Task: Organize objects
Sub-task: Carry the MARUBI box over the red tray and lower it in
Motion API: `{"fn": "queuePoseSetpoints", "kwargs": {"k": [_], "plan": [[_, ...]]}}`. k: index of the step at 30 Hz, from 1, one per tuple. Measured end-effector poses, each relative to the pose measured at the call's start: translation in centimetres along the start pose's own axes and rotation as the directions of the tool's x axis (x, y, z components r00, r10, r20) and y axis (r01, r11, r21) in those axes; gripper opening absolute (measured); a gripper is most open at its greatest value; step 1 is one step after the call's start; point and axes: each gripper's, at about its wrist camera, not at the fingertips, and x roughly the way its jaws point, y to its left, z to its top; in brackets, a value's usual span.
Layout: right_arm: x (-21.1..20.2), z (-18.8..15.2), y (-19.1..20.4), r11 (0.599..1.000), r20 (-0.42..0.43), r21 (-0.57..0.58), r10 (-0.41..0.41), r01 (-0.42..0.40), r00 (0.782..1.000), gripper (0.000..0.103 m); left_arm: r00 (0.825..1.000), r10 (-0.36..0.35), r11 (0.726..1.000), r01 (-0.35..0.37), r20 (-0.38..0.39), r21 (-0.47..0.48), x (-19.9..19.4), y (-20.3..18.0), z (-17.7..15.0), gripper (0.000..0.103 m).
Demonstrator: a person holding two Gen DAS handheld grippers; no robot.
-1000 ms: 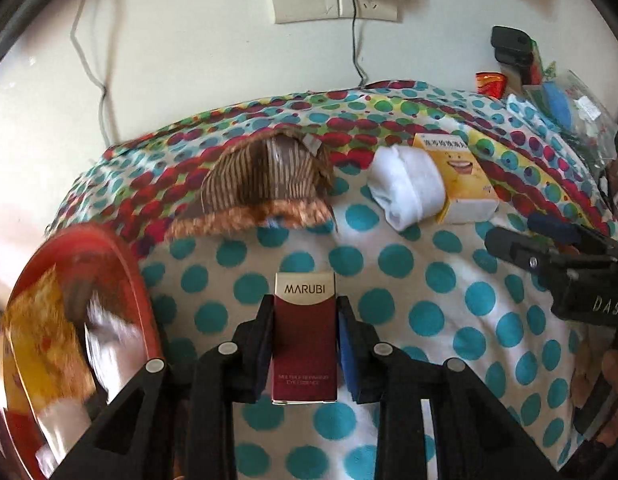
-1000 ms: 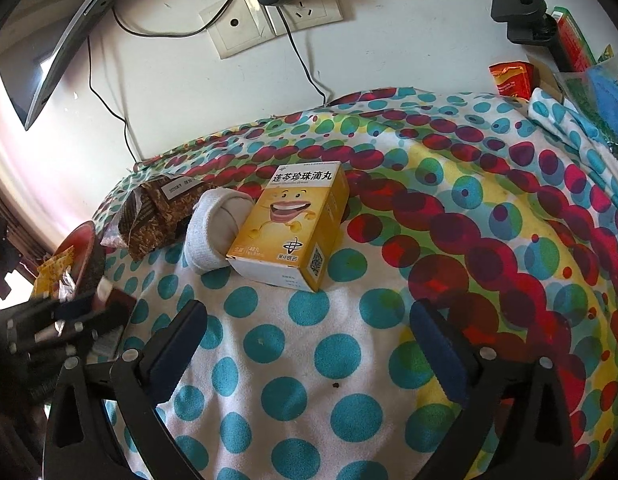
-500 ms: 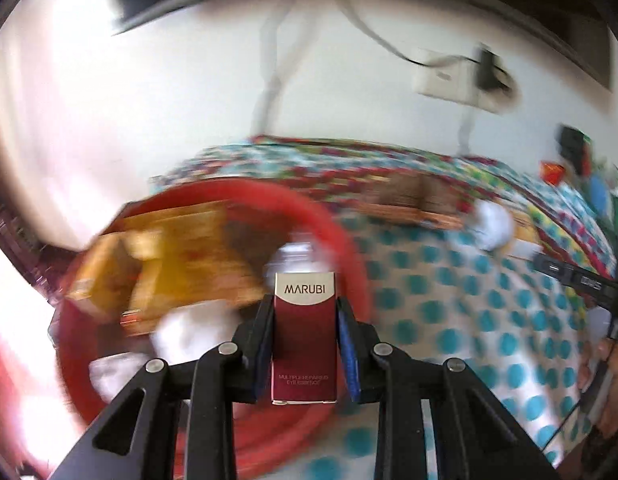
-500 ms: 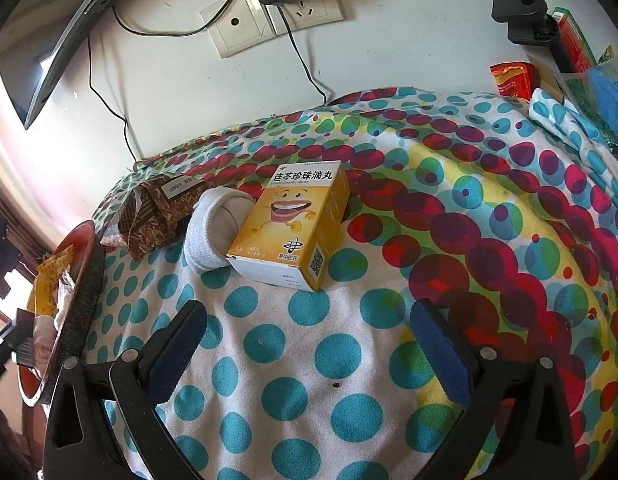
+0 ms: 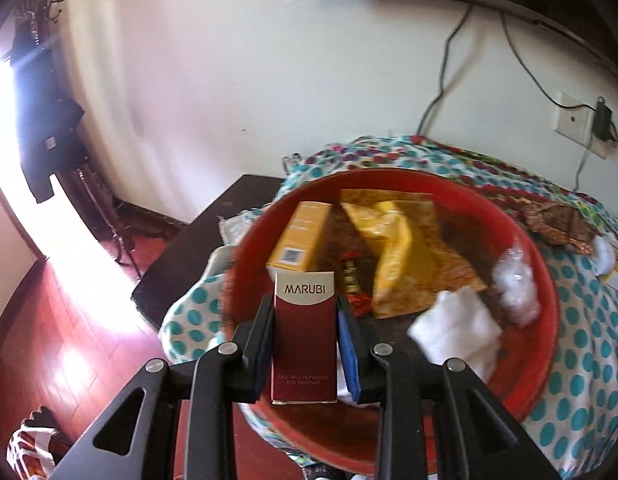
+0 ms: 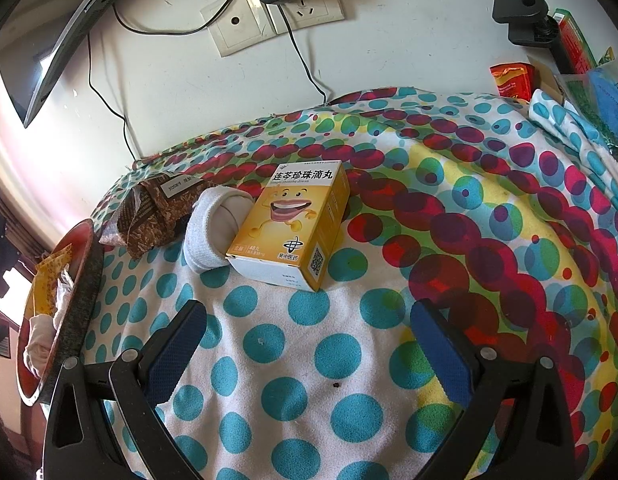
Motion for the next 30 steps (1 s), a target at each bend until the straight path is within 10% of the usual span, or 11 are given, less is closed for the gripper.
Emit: {"fn": "queuePoseSetpoints", "kwargs": {"k": [14, 30], "plan": [[-0.1, 0.0, 0.1, 1.000, -0.001, -0.001, 0.000, 0.000, 1.000, 0.103, 1.000, -0.027, 0.995, 0.025, 0.015, 0.093, -0.6, -4.8, 0.4, 0.029], [0.0, 0.0, 0.1, 1.000, -0.004, -0.007, -0.007, 0.007, 1.000, 0.103, 0.998, 0.027, 1.000, -0.026, -0.059, 0.017, 2.9, -2.0, -0.5, 0.029]]}}
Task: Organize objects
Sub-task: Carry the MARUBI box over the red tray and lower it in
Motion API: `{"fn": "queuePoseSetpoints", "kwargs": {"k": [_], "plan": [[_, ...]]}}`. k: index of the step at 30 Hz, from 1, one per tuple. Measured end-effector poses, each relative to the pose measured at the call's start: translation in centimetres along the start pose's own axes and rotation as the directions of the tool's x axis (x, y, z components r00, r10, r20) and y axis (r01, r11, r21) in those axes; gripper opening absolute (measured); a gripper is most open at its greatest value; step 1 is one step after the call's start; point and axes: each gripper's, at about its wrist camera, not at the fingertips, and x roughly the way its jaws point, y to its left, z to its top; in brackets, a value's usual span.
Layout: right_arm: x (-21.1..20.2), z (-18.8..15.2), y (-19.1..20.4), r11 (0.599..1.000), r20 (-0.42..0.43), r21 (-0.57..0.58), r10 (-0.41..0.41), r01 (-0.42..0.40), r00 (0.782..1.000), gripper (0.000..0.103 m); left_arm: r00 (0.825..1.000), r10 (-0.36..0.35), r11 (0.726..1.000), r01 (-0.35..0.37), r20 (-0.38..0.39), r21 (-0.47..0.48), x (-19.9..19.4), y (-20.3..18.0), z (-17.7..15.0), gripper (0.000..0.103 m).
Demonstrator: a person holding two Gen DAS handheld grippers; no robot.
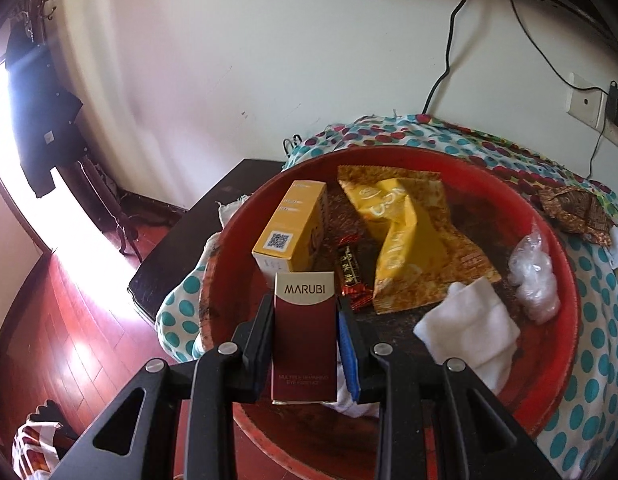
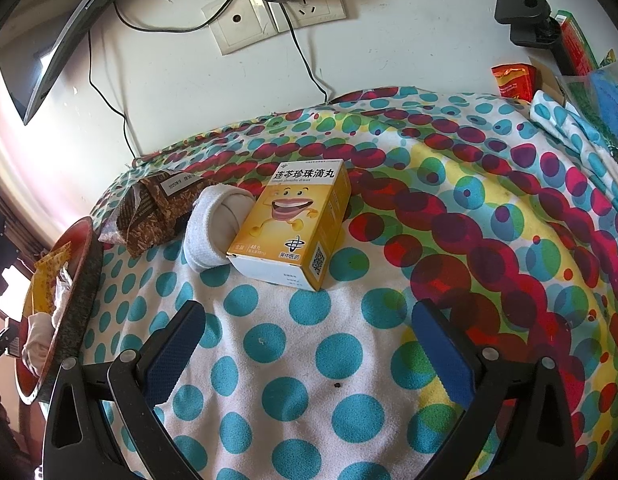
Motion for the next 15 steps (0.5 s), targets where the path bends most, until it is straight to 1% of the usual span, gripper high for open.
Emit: {"fn": "queuePoseSetpoints", "kwargs": {"k": [9, 15], "plan": [[0.1, 0.0, 0.1, 1.000, -0.002, -0.005, -0.007, 0.007, 1.000, 0.103, 1.000, -0.001, 1.000, 0.001, -0.017, 0.027, 1.3, -0.8, 0.8, 0.029], [0.1, 0.0, 0.1, 1.000, -0.003, -0.006, -0.009, 0.009, 1.000, 0.103, 1.000, -0.005, 1.000, 0.005, -0.023, 0.025, 2.4, -1.7, 1.9, 0.029]]}}
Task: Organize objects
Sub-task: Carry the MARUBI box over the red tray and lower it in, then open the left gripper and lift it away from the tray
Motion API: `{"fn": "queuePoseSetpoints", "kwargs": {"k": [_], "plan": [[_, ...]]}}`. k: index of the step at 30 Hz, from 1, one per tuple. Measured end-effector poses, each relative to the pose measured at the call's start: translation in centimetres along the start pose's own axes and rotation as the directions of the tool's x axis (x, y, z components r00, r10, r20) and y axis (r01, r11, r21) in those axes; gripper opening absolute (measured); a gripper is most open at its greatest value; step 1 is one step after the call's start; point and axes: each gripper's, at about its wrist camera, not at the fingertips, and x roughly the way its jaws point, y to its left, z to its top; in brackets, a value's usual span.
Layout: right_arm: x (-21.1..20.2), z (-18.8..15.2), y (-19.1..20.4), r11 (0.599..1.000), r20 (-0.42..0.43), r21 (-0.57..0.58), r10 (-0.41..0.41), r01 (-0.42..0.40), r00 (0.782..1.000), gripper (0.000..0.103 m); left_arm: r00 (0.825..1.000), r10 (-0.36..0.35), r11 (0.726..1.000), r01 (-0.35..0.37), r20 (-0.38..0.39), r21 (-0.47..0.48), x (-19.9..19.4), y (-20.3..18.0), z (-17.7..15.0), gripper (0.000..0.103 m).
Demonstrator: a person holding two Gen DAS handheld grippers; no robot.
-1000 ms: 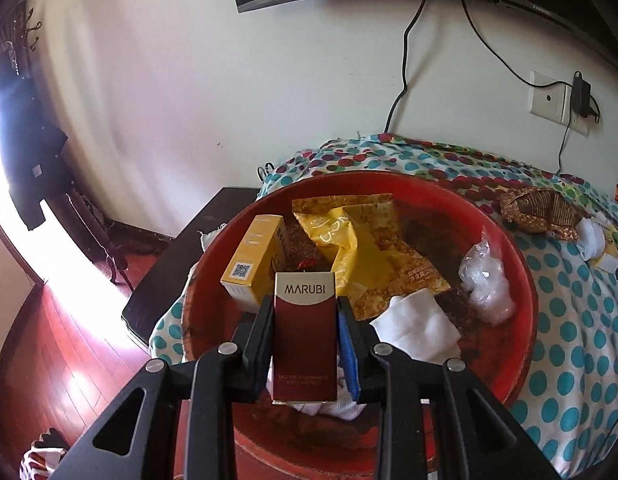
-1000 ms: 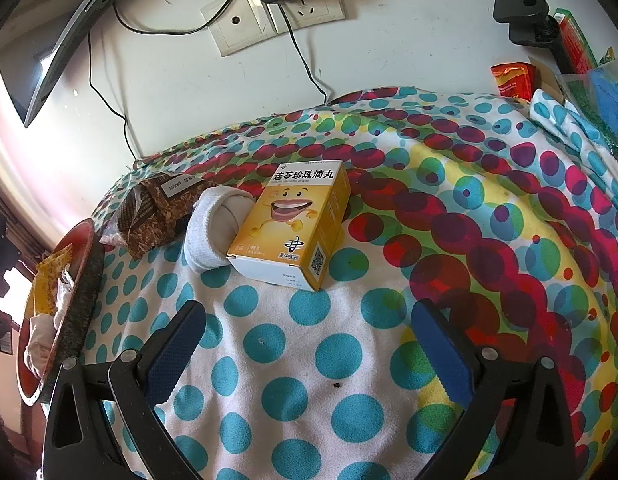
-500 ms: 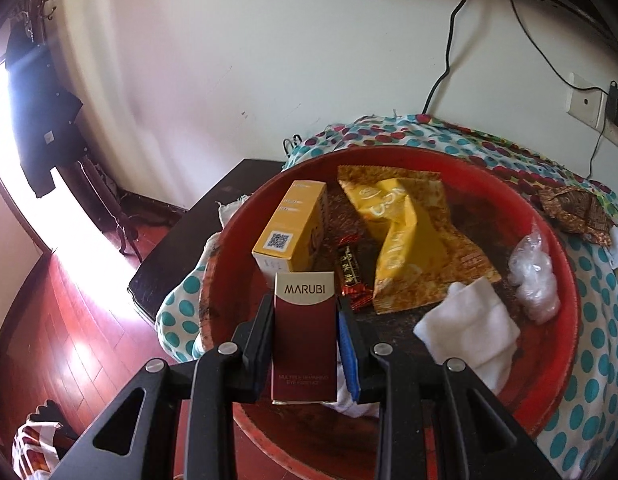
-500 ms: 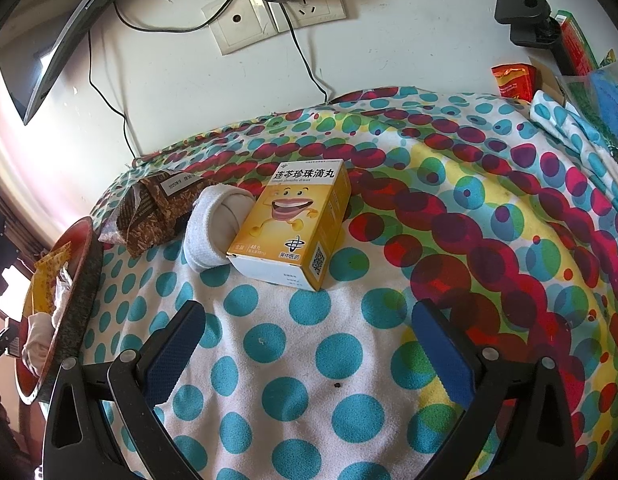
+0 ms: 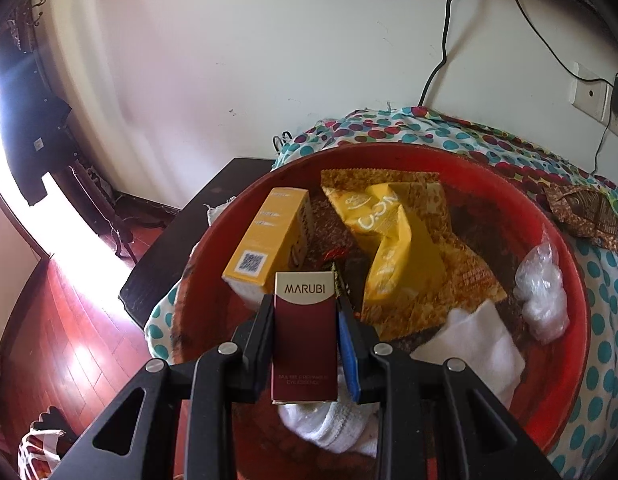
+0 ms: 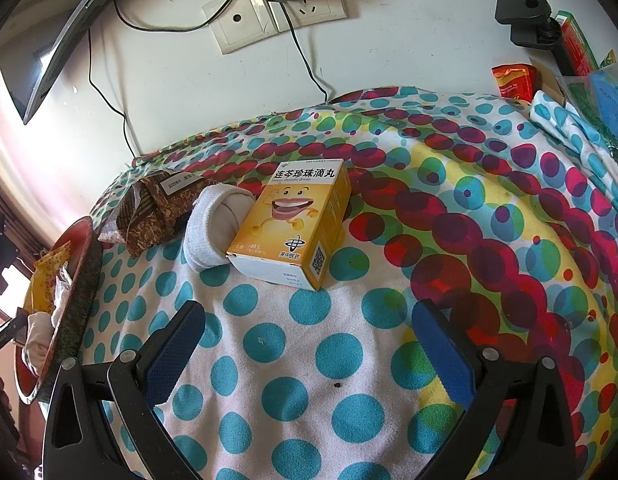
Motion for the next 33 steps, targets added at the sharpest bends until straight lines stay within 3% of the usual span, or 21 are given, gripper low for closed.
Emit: {"fn": "queuePoseSetpoints", "kwargs": {"k": [8, 17, 24, 30, 33], "plan": [[0.0, 0.0, 0.0, 1.000, 0.000, 0.000, 0.000, 0.000, 1.000, 0.103, 1.000, 0.016, 1.000, -0.016, -0.011, 0.005, 1.8, -0.6, 1.1, 0.029], [0.0, 0.0, 0.0, 1.000, 0.000, -0.001, 0.000, 0.000, 1.000, 0.103, 1.000, 0.029, 0.999, -0.029, -0.007, -0.017, 2.1, -0.2, -0.3, 0.029], [0.0, 0.0, 0.1, 1.000, -0.003, -0.004, -0.005, 0.005, 1.000, 0.103, 1.000, -0.002, 1.000, 0.001, -0.014, -0.027, 1.5, -0.3, -2.9, 0.029], [0.0, 0.0, 0.1, 1.000, -0.004, -0.007, -0.008, 0.008, 1.000, 0.103, 0.999, -0.027, 0.997, 0.026, -0.024, -0.072, 1.7, 0.4, -3.0, 0.031], [0.0, 0.0, 0.2, 1.000, -0.003, -0.006, -0.007, 0.007, 1.000, 0.103, 0.999, -0.038, 0.993, 0.040, 0.016, -0.113, 1.3, 0.9, -3.3, 0.032]]}}
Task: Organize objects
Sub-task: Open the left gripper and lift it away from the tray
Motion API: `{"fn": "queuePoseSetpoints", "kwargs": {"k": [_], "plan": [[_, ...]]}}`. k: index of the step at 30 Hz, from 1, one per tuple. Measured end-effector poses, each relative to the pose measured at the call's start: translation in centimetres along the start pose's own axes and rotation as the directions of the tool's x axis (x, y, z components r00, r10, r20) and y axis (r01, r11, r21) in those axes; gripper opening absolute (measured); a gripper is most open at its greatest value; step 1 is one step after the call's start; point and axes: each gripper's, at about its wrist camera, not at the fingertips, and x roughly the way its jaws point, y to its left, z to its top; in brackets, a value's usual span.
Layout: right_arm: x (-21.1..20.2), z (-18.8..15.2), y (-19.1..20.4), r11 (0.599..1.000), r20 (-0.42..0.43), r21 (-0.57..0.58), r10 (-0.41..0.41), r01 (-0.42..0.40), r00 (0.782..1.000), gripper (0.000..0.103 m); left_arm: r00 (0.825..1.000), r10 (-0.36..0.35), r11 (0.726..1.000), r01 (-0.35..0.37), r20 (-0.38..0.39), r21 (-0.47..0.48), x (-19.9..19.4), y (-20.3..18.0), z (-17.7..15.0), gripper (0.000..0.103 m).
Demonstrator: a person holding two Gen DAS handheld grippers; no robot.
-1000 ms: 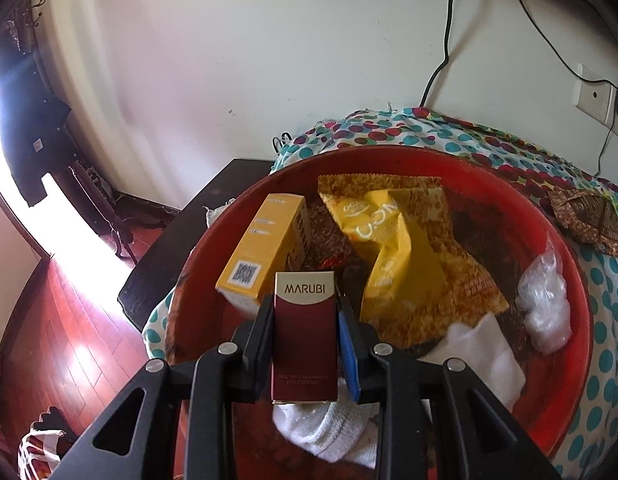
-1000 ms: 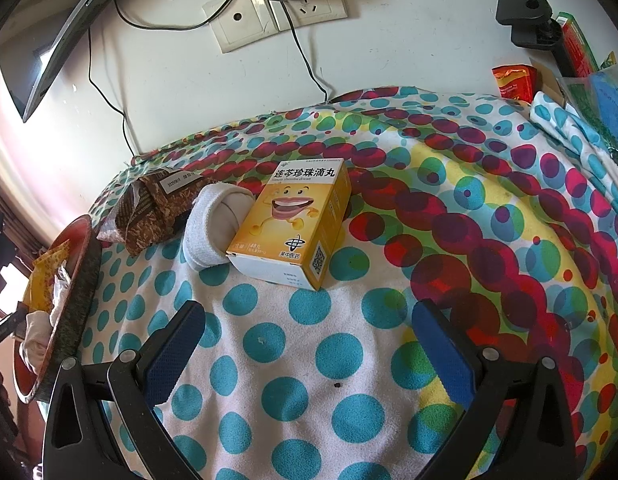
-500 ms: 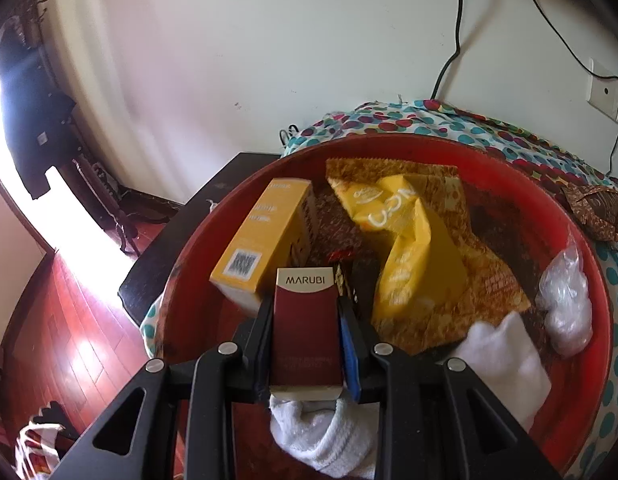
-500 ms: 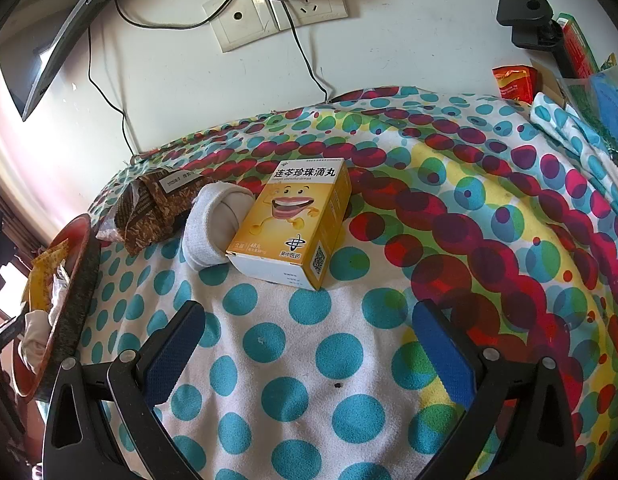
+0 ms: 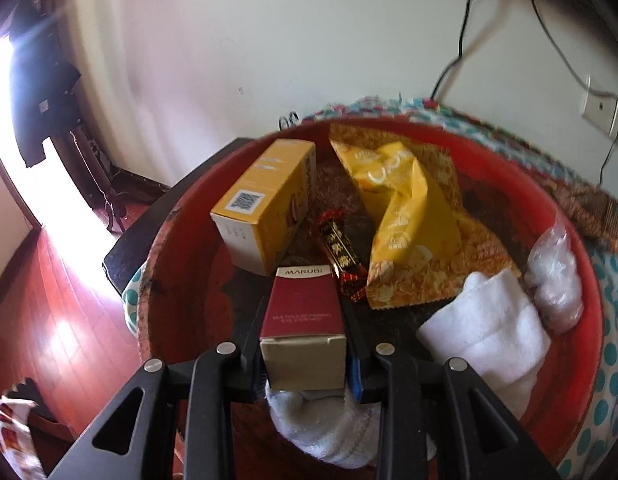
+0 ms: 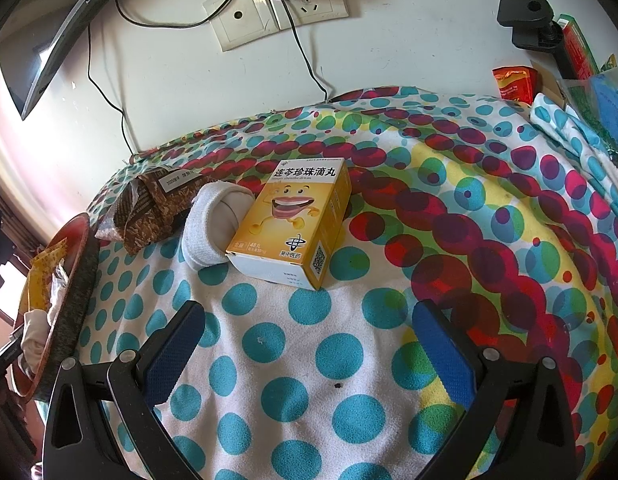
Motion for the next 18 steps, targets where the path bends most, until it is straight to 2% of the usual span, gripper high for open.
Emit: {"fn": "queuePoseSetpoints", "kwargs": {"k": [3, 5, 11, 14, 17, 18], "plan": [[0.0, 0.0, 0.0, 1.000, 0.000, -0.001, -0.001, 0.001, 1.000, 0.103, 0.999, -0.048, 0.998, 0.049, 0.021, -0.047, -1.0, 0.6, 0.2, 0.040], [0.0, 0.0, 0.0, 1.000, -0.001, -0.001, -0.001, 0.001, 1.000, 0.103, 0.998, -0.045, 0.997, 0.048, 0.048, -0.057, -2.0, 0.8, 0.5, 0.047], [-0.1, 0.0, -0.1, 1.000, 0.000, 0.001, 0.002, -0.002, 1.000, 0.103, 0.980, -0.054, 0.997, 0.063, 0.190, -0.040, -8.3, 1.4, 0.4, 0.053], [-0.1, 0.0, -0.1, 1.000, 0.000, 0.000, 0.000, 0.000, 1.000, 0.103, 0.970, -0.076, 0.996, 0.085, 0.229, -0.032, -11.2, 0.9, -1.4, 0.057], [-0.1, 0.0, -0.1, 1.000, -0.002, -0.002, -0.002, 0.002, 1.000, 0.103, 0.970, -0.096, 0.995, 0.096, 0.222, 0.010, -12.4, -0.6, -4.2, 0.058], [-0.1, 0.1, -0.2, 1.000, -0.002, -0.003, -0.003, 0.003, 1.000, 0.103, 0.970, -0.122, 0.993, 0.120, 0.211, 0.020, -12.4, -1.4, -5.6, 0.058]]}}
